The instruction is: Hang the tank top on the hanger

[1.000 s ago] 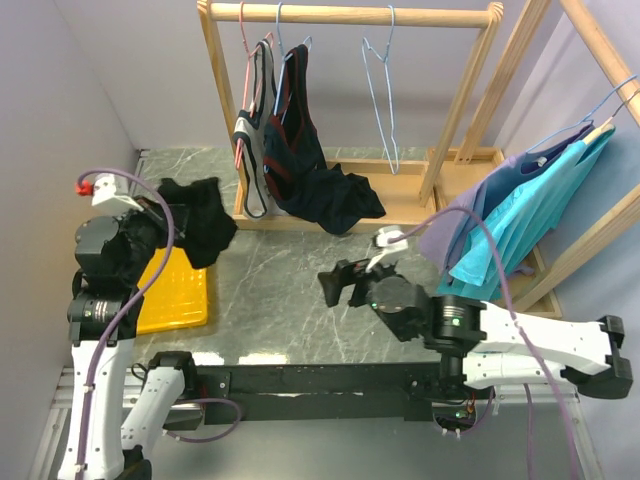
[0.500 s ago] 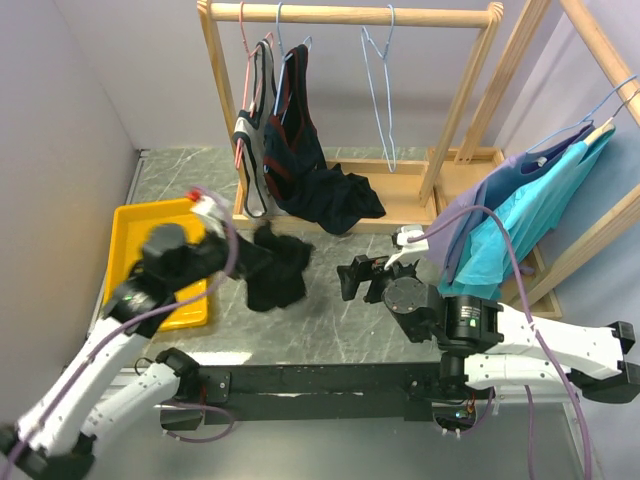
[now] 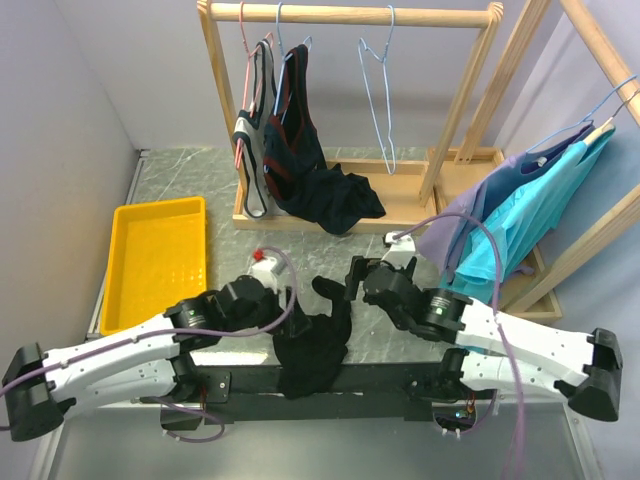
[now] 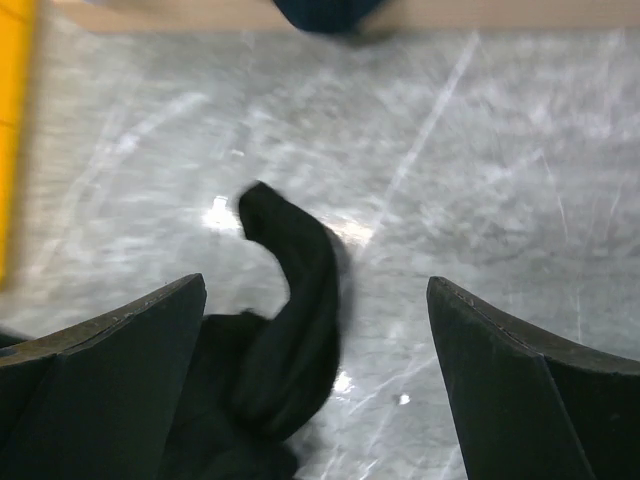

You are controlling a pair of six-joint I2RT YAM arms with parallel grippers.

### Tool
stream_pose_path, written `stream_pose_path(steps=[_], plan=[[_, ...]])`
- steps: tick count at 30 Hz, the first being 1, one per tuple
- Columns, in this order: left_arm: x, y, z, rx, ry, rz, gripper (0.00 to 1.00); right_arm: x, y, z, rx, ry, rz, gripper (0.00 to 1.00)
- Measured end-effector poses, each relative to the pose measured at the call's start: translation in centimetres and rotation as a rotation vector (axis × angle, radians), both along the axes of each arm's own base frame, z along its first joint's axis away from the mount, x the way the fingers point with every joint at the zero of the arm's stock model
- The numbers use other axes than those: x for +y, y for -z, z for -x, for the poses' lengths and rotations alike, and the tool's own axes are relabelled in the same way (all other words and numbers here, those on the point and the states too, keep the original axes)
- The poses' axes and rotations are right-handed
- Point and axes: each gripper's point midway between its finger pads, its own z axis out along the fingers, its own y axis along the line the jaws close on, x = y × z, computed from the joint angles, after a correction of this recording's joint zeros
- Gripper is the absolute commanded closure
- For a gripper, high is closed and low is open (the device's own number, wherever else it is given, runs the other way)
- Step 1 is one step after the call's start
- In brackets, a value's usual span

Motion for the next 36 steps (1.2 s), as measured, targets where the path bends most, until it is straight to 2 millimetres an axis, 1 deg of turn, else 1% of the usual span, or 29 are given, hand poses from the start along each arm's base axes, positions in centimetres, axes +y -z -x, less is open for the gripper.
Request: stream_pose_path(steps=[1,2,3,4,5,6,7,8,10,11,14,16,18,19,20,21,22,24,25,26,28,29,30,31,32,34,35,36], plan=[[0.4,-0.3,-0.7,-0.012,-0.051,0.005,0.27,-0.1,1.0,-0.3,0.024,0.006,0.007,0.03],[0.8,-0.8,-1.4,-0.027,-0.104,0.016,0.29,-0.2,1.9,-0.6,0.043,0.013,0.013,0.08],[1.2,-1.4,-2.2,-0.048,-0.155,0.024,0.32,-0.3,3.1,-0.8,0.071,0.016,0.025,0.11],[1.6,-2.0,-3.1,-0.062,-0.204,0.034,0.37,-0.2,3.8,-0.9,0.089,0.014,0.032,0.14],[1.8,-2.3,-4.0,-0.073,-0.245,0.032,0.39,0.2,4.5,-1.0,0.109,0.007,0.036,0.23],[2.1,-2.6,-5.2,-0.081,-0.289,0.029,0.42,0.5,5.2,-1.2,0.128,0.002,0.038,0.27],[2.2,-2.7,-6.3,-0.086,-0.324,0.023,0.46,0.9,5.6,-1.3,0.14,-0.006,0.038,0.3],[2.2,-2.5,-7.7,-0.085,-0.361,0.013,0.46,1.4,6.1,-1.6,0.154,-0.014,0.029,0.31],[2.2,-1.2,-9.7,-0.069,-0.409,-0.02,0.46,2.2,7.0,-2.1,0.172,-0.024,0.027,0.31],[2.2,0.2,-10.4,-0.052,-0.424,-0.052,0.46,2.5,7.6,-2.3,0.184,-0.028,0.032,0.31],[1.6,3.2,-10.8,-0.002,-0.411,-0.119,0.46,3.5,9.4,-2.7,0.222,-0.052,0.058,0.31],[1.3,4.6,-10.8,0.022,-0.398,-0.142,0.45,4.3,10.7,-2.9,0.253,-0.071,0.082,0.31],[0.9,5.5,-10.8,0.036,-0.388,-0.147,0.45,4.9,12.0,-3.0,0.279,-0.088,0.1,0.31],[0.7,5.8,-10.8,0.041,-0.383,-0.144,0.43,5.2,12.7,-3.0,0.293,-0.097,0.113,0.35],[0.5,6.0,-10.7,0.045,-0.376,-0.135,0.43,5.3,13.3,-3.0,0.305,-0.101,0.13,0.42],[0.4,6.1,-10.7,0.047,-0.371,-0.129,0.43,5.4,13.8,-3.0,0.315,-0.106,0.146,0.53],[0.1,6.2,-10.6,0.051,-0.362,-0.12,0.43,5.7,14.3,-3.2,0.325,-0.111,0.159,0.74],[-0.3,6.4,-10.6,0.055,-0.35,-0.107,0.44,6.1,14.8,-3.5,0.333,-0.119,0.185,0.92],[-0.4,6.5,-10.6,0.057,-0.345,-0.102,0.45,6.3,14.7,-3.7,0.33,-0.118,0.187,1.0],[-0.4,6.7,-10.6,0.059,-0.344,-0.1,0.45,6.4,14.4,-3.9,0.327,-0.118,0.19,1.0],[-0.2,6.8,-10.6,0.065,-0.362,-0.086,0.44,6.6,12.9,-4.5,0.298,-0.109,0.193,1.0],[0.3,6.9,-10.7,0.068,-0.377,-0.079,0.43,6.7,11.7,-4.8,0.278,-0.107,0.19,1.0],[1.2,6.7,-10.7,0.071,-0.413,-0.064,0.41,6.9,10.6,-5.0,0.259,-0.107,0.187,1.0],[2.2,6.2,-11.0,0.064,-0.45,-0.048,0.41,7.2,9.0,-5.4,0.232,-0.11,0.181,1.0],[3.0,5.5,-11.3,0.053,-0.485,-0.027,0.4,7.8,6.8,-5.6,0.197,-0.119,0.164,1.0],[4.9,2.7,-12.3,0.005,-0.58,0.042,0.37,9.5,1.8,-5.9,0.113,-0.152,0.112,1.0],[5.7,0.9,-12.8,-0.031,-0.621,0.086,0.37,10.4,-0.4,-5.7,0.078,-0.173,0.089,1.0],[6.5,-1.2,-13.2,-0.068,-0.658,0.133,0.36,11.5,-3.4,-5.4,0.03,-0.201,0.059,1.0]])
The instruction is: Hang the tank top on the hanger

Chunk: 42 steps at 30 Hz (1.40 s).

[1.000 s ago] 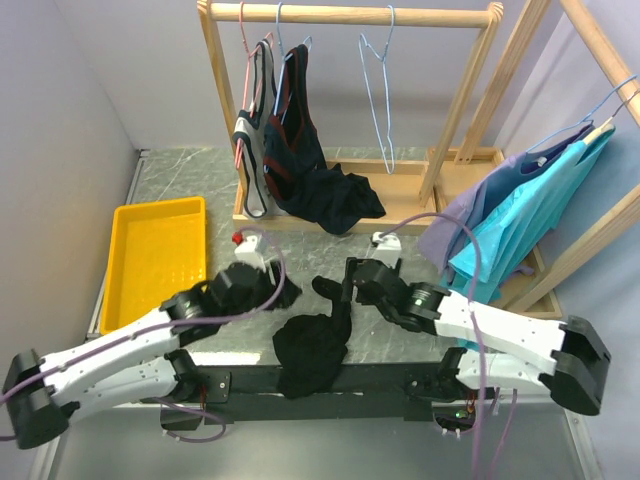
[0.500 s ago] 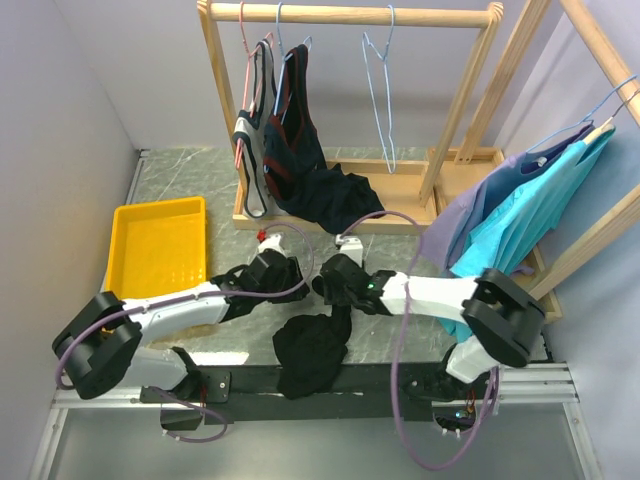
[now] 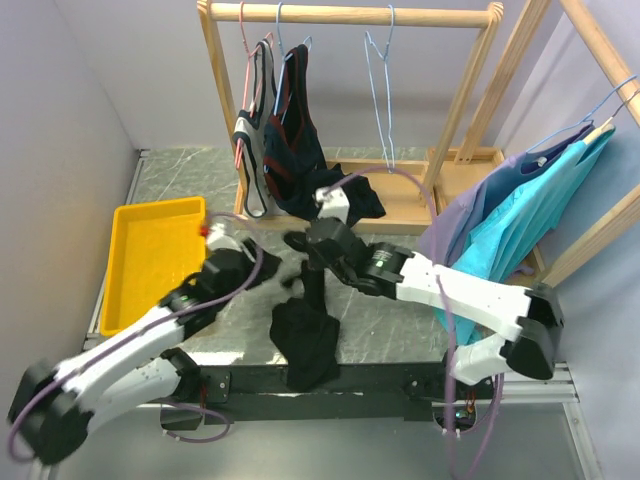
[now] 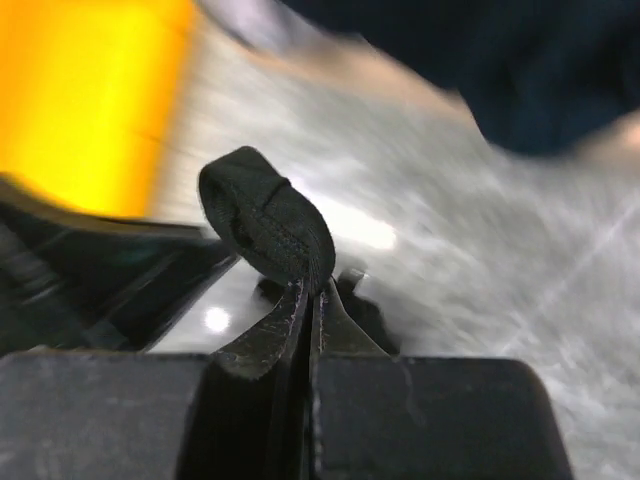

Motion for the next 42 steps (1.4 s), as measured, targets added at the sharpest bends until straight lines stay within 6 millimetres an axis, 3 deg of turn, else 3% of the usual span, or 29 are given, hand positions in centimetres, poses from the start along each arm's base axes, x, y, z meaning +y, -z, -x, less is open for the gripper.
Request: stream_pose_path(steps=[5,7,10,12,14,15,17,19,21,23,24,26,28,32,35,39,42], plan=[[4.0,-10.4,-0.9,-0.209,-0.17,0.114,0.35,4.1,-14.1,2.7,-0.185,-0.122,-0.181,1.0],[5.6,-14.5,-0.7,-0.285,-0.224,0.146,0.35,4.2,-17.8,4.1,-0.232,-0.154,-0.241,1.0],[7.3,-18.6,0.0,-0.363,-0.268,0.169,0.36,2.7,-19.6,5.2,-0.257,-0.162,-0.285,1.0],[7.9,-19.8,0.5,-0.386,-0.269,0.168,0.41,0.9,-18.4,5.6,-0.249,-0.147,-0.278,0.96],[7.9,-19.5,0.6,-0.377,-0.26,0.152,0.43,-0.7,-15.1,6.1,-0.218,-0.129,-0.252,0.86],[7.8,-19.0,0.7,-0.362,-0.25,0.138,0.44,-1.3,-13.0,6.4,-0.191,-0.121,-0.238,0.82],[7.3,-17.4,0.8,-0.329,-0.223,0.118,0.46,-2.4,-6.6,7.2,-0.114,-0.114,-0.187,0.71],[6.4,-14.9,1.0,-0.279,-0.18,0.108,0.51,-3.6,0.0,8.2,-0.024,-0.108,-0.114,0.61],[5.2,-11.0,1.4,-0.2,-0.123,0.091,0.53,-5.5,7.4,9.9,0.091,-0.099,-0.02,0.47],[3.9,-6.4,2.2,-0.1,-0.06,0.068,0.53,-8.3,12.8,11.6,0.179,-0.076,0.083,0.41],[3.3,-4.0,3.0,-0.039,-0.029,0.051,0.53,-9.0,13.8,12.1,0.201,-0.067,0.105,0.38],[1.8,0.0,5.3,0.063,0.052,0.003,0.53,-9.6,14.3,12.4,0.216,-0.049,0.109,0.34],[0.3,2.1,8.0,0.13,0.143,-0.025,0.55,-9.3,13.3,12.1,0.198,-0.033,0.074,0.34],[-2.5,2.6,11.9,0.169,0.282,-0.018,0.59,-8.4,11.2,11.0,0.153,-0.007,0.035,0.39],[-4.2,3.4,14.9,0.204,0.373,-0.026,0.59,-7.5,10.7,9.9,0.138,-0.014,0.028,0.42],[-5.7,5.9,18.3,0.268,0.448,-0.099,0.57,-6.3,11.1,9.0,0.146,-0.059,0.031,0.43],[-5.7,8.1,19.7,0.308,0.453,-0.181,0.54,-5.0,11.3,8.9,0.16,-0.105,0.046,0.43]])
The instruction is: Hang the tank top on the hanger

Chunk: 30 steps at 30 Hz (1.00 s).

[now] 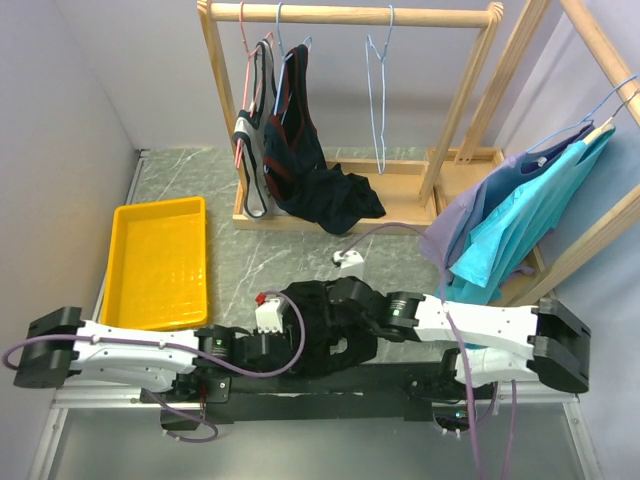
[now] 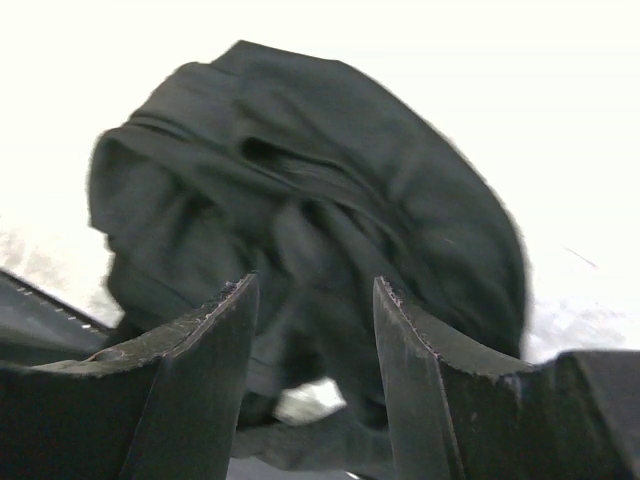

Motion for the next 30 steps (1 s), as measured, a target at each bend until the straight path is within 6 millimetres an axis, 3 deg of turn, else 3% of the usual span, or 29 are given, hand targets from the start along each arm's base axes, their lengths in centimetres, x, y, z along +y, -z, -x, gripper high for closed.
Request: stream_pose_path(steps=[5,11,15,17,20,21,24,30], plan=[[-0.6,0.7,-0.1,-0.013,-0.031,-0.025,0.47,2.0,0.6,-0.2,0.022,-0.041,0.011,0.45],[-2.2,0.1,-0.7,-0.034,-0.053,-0.002,0.48,1.6,2.6,-0.3,0.048,-0.021,0.072,0.45],[-2.9,0.4,-0.9,-0.039,-0.057,0.0,0.51,1.3,2.6,-0.9,0.046,0.001,0.062,0.68],[-3.1,0.5,-0.9,-0.04,-0.057,0.004,0.53,1.0,2.9,-1.0,0.05,0.009,0.064,0.72],[-3.5,0.5,-0.9,-0.04,-0.057,0.012,0.7,1.0,3.1,-1.1,0.056,0.01,0.055,0.88],[-3.6,0.6,-0.9,-0.04,-0.058,0.014,0.82,1.0,3.1,-1.1,0.057,0.007,0.054,0.96],[-3.7,0.3,-0.9,-0.04,-0.063,0.027,0.99,1.2,3.0,-1.1,0.06,0.002,0.048,1.0],[-2.1,-2.3,-2.3,-0.096,-0.147,0.063,0.99,0.2,1.4,-1.4,0.031,0.028,0.049,1.0]])
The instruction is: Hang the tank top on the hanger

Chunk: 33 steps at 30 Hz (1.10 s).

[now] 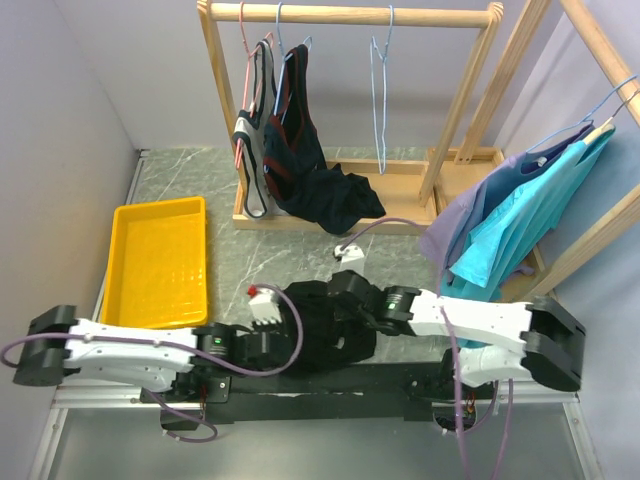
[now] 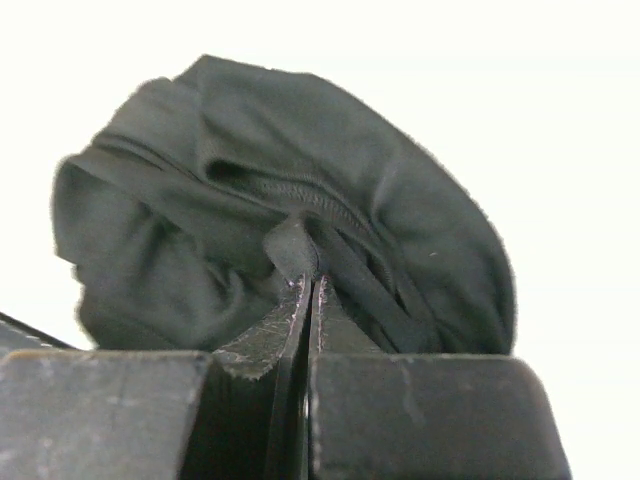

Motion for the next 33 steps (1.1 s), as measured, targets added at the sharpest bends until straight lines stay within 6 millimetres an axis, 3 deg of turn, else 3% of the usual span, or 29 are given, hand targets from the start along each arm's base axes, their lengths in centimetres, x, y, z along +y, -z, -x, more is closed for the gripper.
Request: stream_pose_path(steps=[3,5,9,12,16,22,26,29,31,33], plan=[[1.6,-3.3,-1.7,-0.068,-0.084,0.037,0.99,-0.1,-3.6,-0.7,-0.058,0.026,-0.056,1.0],[2.5,-7.0,-3.3,-0.137,-0.147,0.091,0.99,0.1,-7.1,-1.3,-0.112,0.044,-0.12,1.0],[4.5,-14.5,-7.7,-0.295,-0.281,0.157,0.99,0.1,-16.9,-2.7,-0.263,0.087,-0.296,1.0],[6.8,-21.2,-11.6,-0.439,-0.392,0.16,0.99,-1.2,-24.3,-3.7,-0.392,0.143,-0.399,1.0],[9.7,-30.7,-15.3,-0.63,-0.478,0.16,0.99,-3.5,-32.0,-4.7,-0.536,0.219,-0.467,1.0],[11.1,-44.2,-16.8,-0.851,-0.478,0.239,0.99,-8.0,-41.9,-5.8,-0.722,0.343,-0.517,1.0],[10.4,-49.4,-16.5,-0.943,-0.416,0.276,0.99,-10.3,-46.9,-5.4,-0.805,0.387,-0.554,1.0],[9.6,-51.2,-16.2,-0.977,-0.364,0.288,0.99,-11.7,-50.0,-4.9,-0.847,0.405,-0.595,1.0],[8.9,-51.1,-16.1,-0.98,-0.325,0.281,0.99,-12.0,-50.3,-4.8,-0.852,0.407,-0.6,1.0],[8.4,-50.1,-15.9,-0.968,-0.284,0.267,0.99,-12.0,-49.3,-4.7,-0.839,0.401,-0.593,1.0]])
